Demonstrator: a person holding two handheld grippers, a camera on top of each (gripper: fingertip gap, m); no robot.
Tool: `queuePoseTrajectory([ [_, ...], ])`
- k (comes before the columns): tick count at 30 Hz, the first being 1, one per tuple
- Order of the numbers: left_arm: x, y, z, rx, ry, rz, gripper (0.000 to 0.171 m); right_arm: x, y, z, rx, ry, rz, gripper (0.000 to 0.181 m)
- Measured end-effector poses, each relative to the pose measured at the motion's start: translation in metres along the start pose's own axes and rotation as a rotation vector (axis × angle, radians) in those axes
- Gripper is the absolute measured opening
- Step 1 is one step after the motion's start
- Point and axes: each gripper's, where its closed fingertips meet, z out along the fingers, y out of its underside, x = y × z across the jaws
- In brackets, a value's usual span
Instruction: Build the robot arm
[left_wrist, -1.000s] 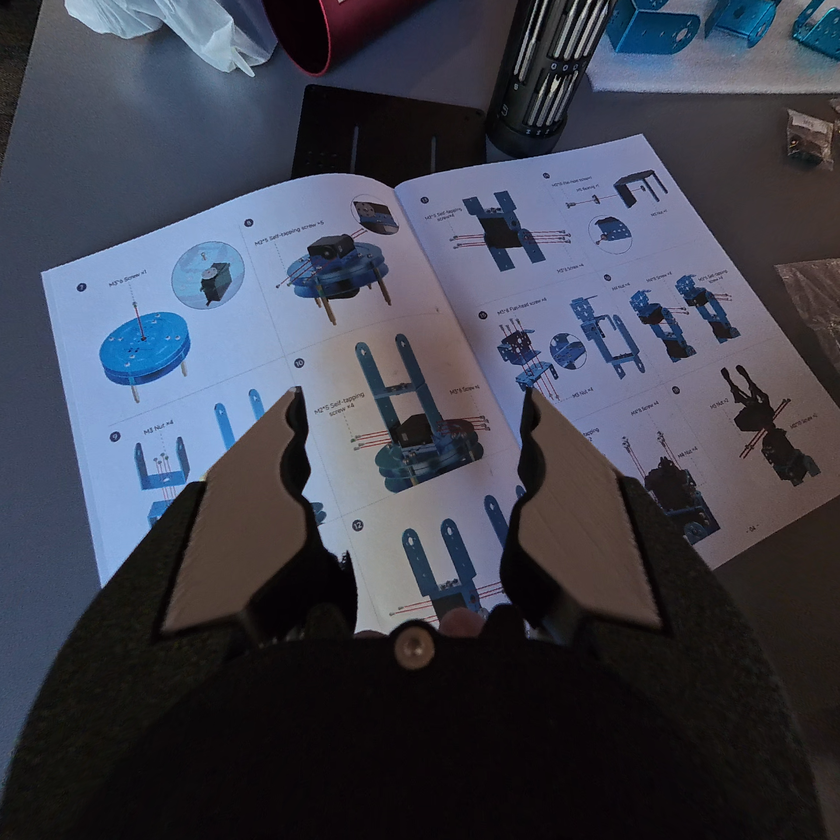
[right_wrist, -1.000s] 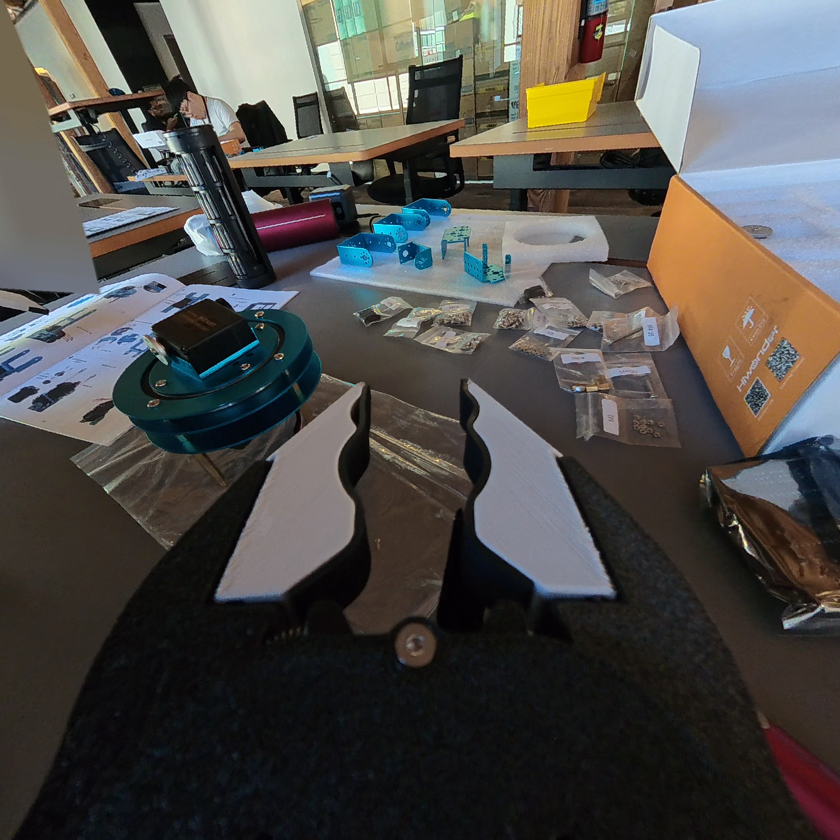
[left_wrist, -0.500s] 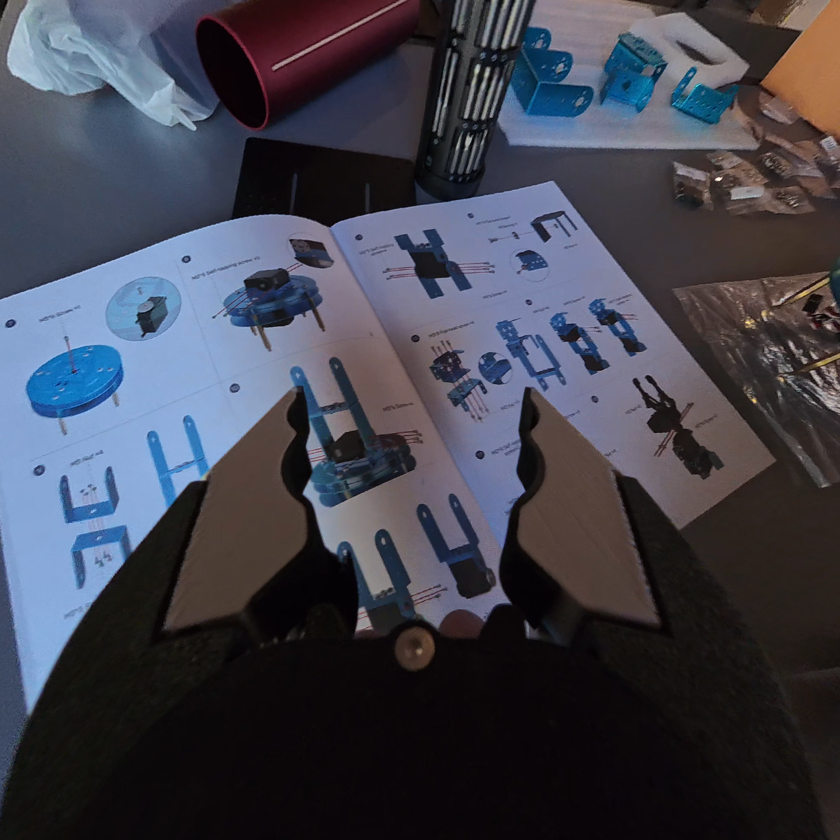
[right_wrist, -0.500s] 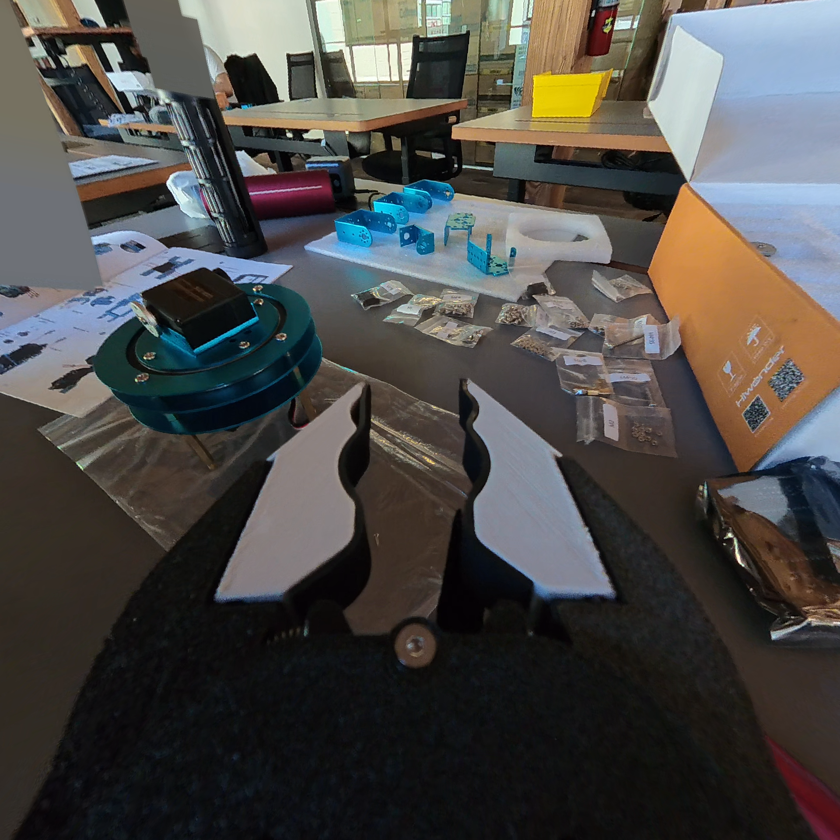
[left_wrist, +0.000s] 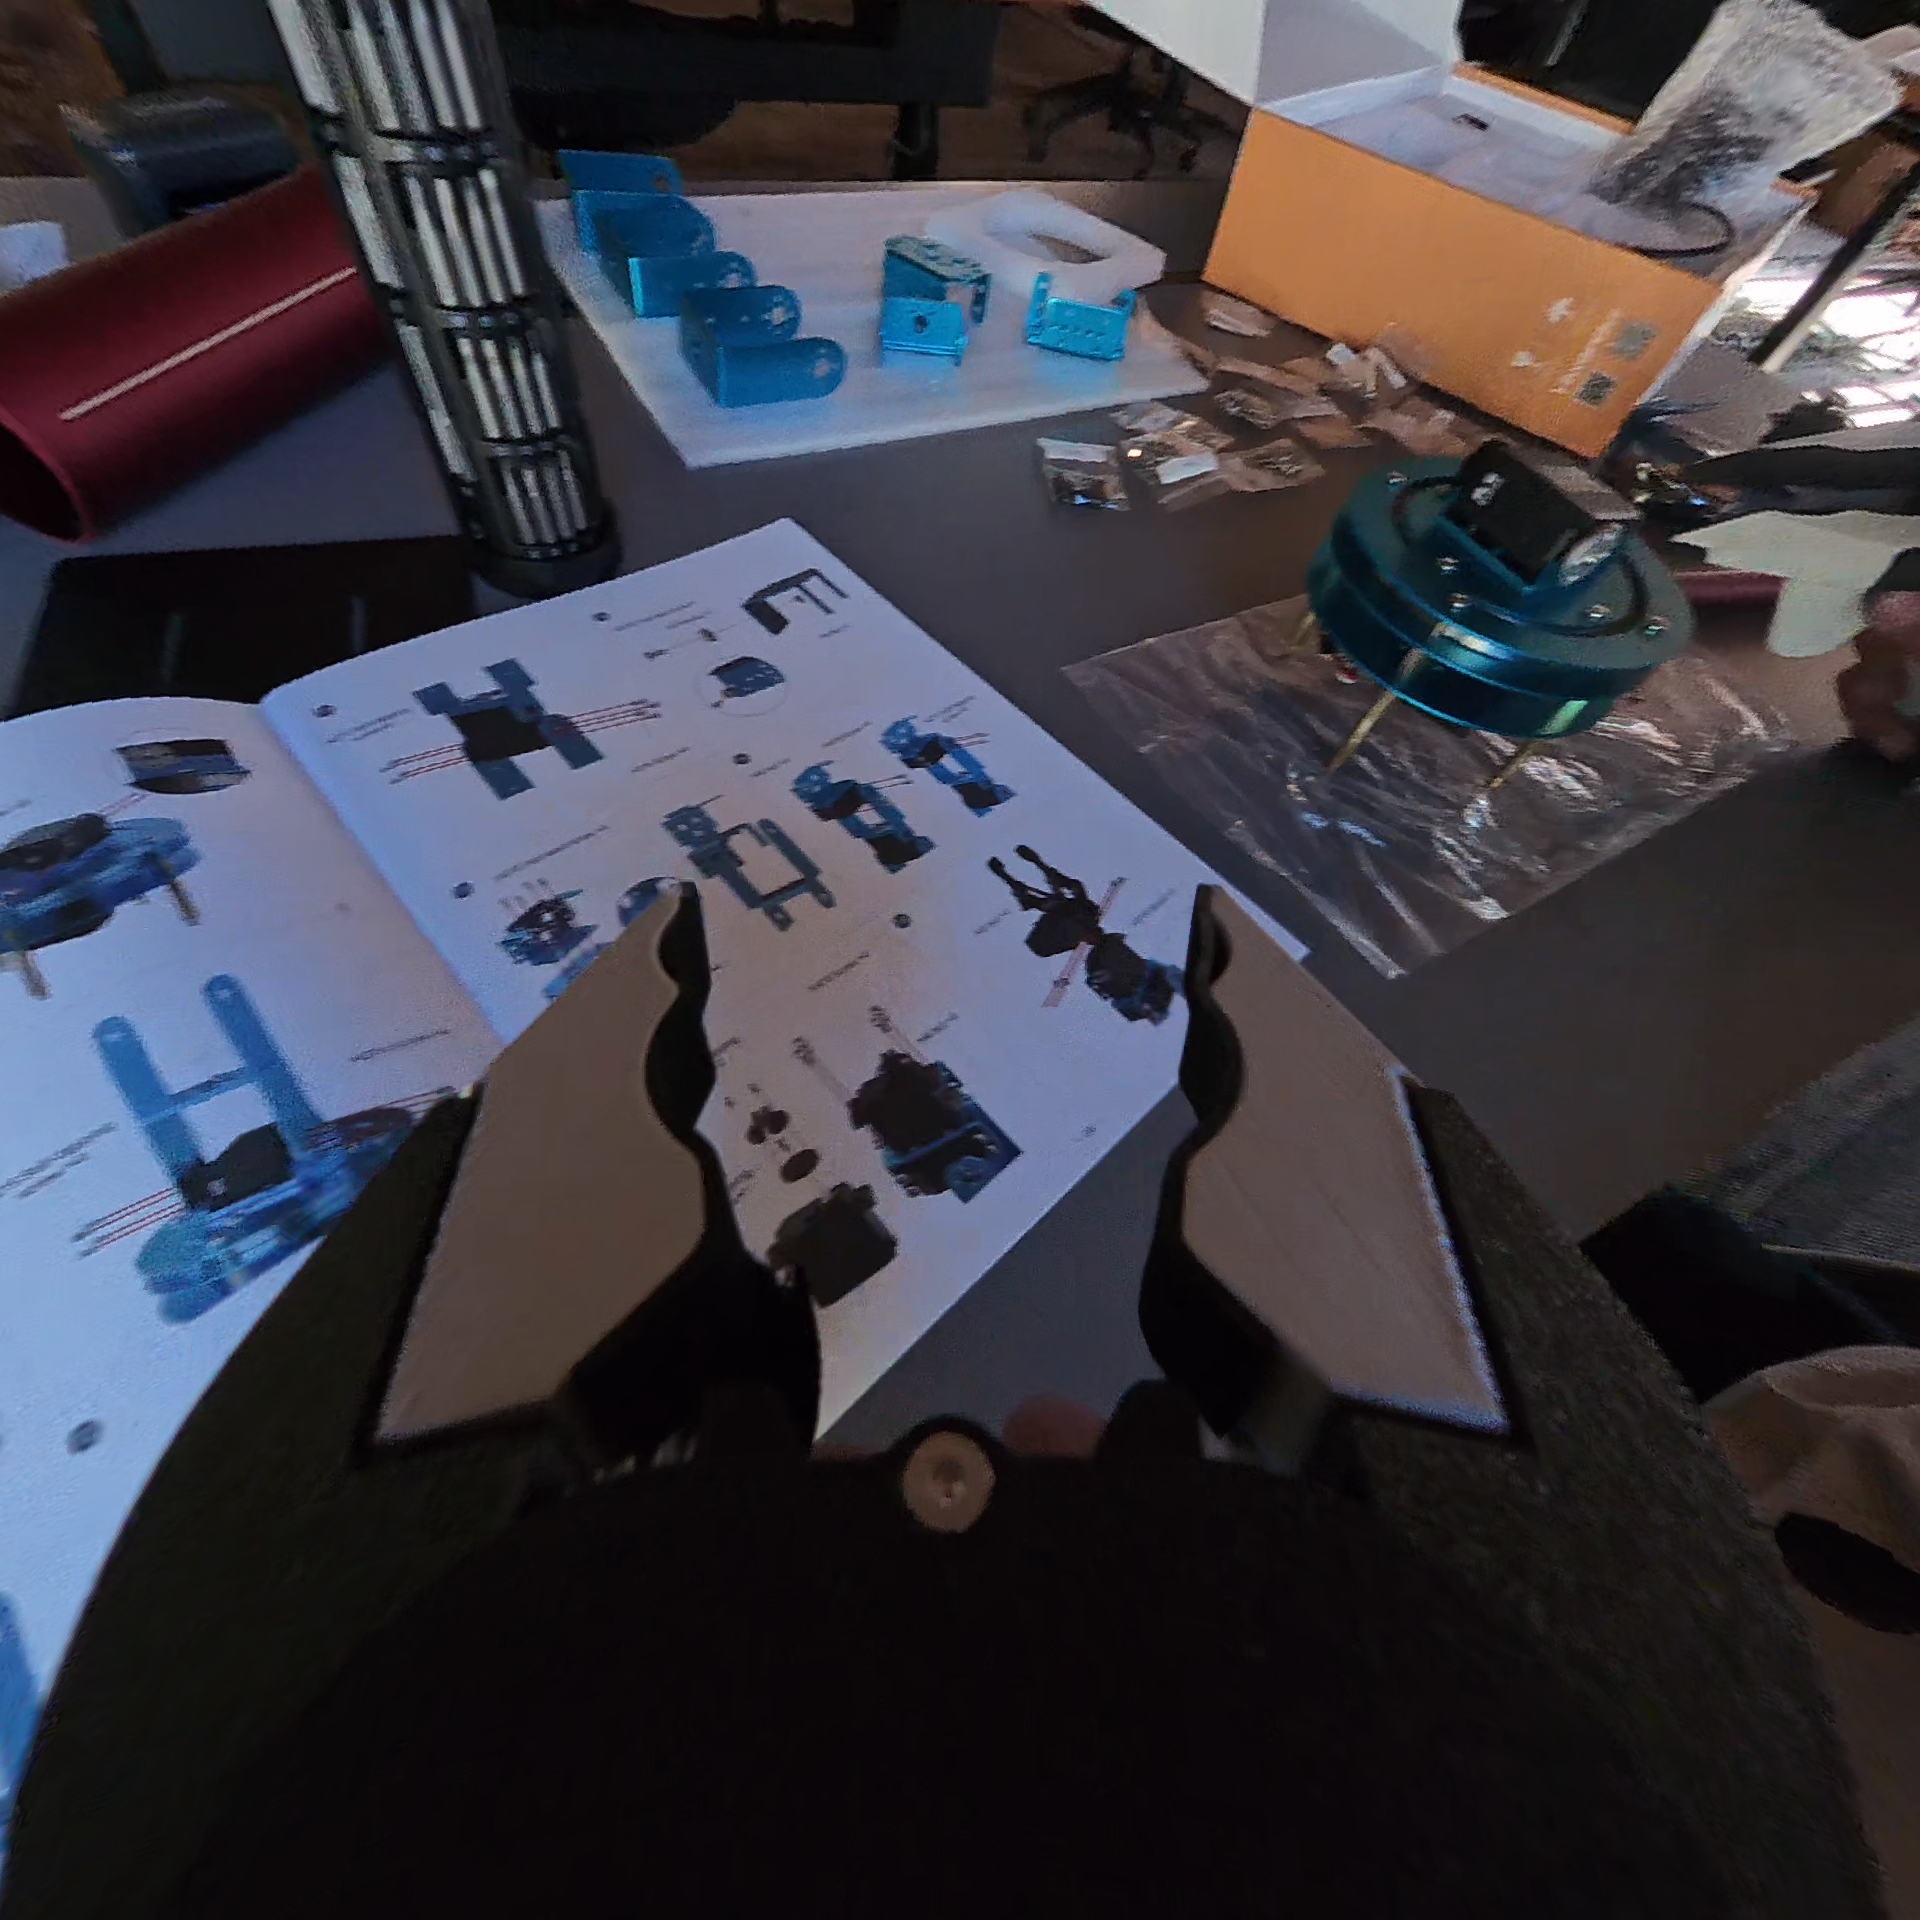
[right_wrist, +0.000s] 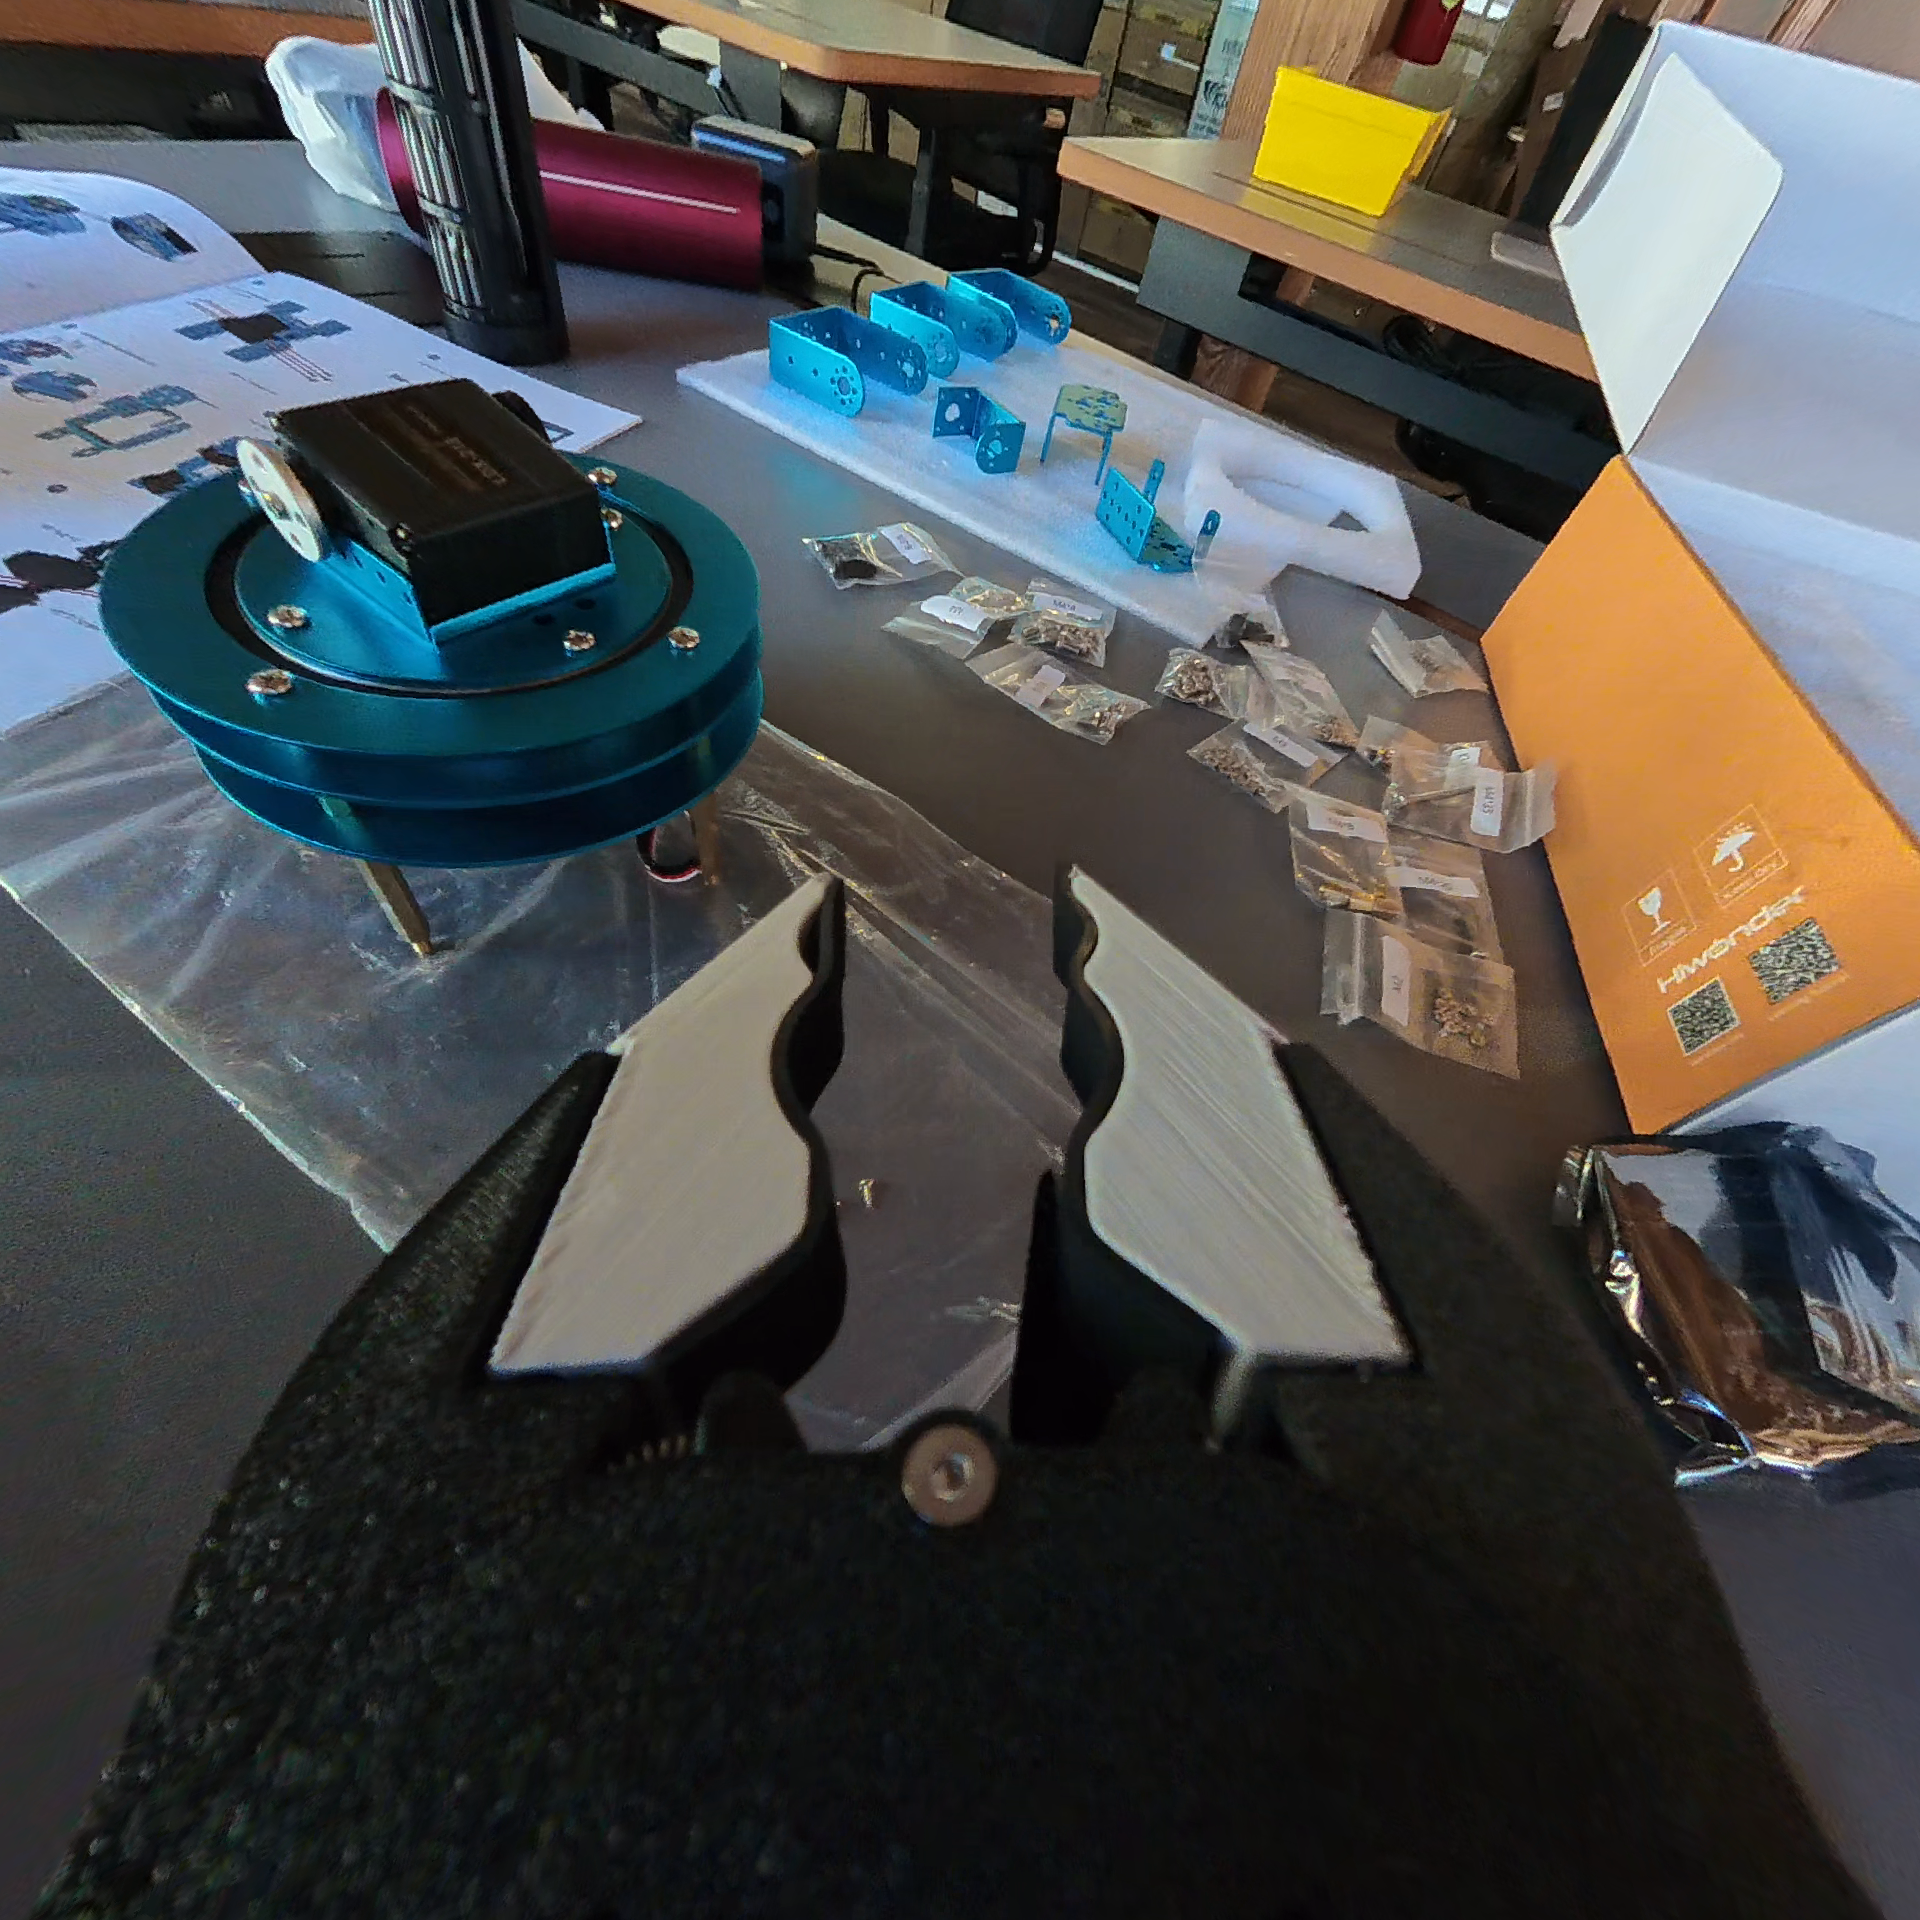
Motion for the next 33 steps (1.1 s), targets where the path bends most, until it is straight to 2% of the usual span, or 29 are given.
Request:
queuePoseTrajectory([
  [7,0.047,0.007,-0.011,0.017,0.062,0.085,0.092,0.000,-0.002,-0.003,0.017,-0.009,0.018,0.040],
  [9,0.044,0.006,-0.023,0.037,0.025,0.081,0.093,0.000,-0.001,-0.004,0.017,-0.006,0.020,0.040],
  [13,0.016,0.009,-0.048,0.061,-0.112,0.053,0.092,0.000,-0.004,-0.007,0.036,-0.009,0.023,0.038],
  [19,0.013,0.011,-0.072,0.079,-0.149,0.060,0.092,-0.002,-0.006,-0.009,0.058,-0.020,0.024,0.037],
  [27,0.009,0.039,-0.064,0.011,-0.161,0.036,0.092,-0.001,-0.004,-0.006,0.038,-0.053,0.058,0.038],
  [33,0.024,0.061,-0.063,-0.035,-0.146,0.072,0.092,-0.003,-0.004,-0.006,0.038,-0.051,0.042,0.037],
])
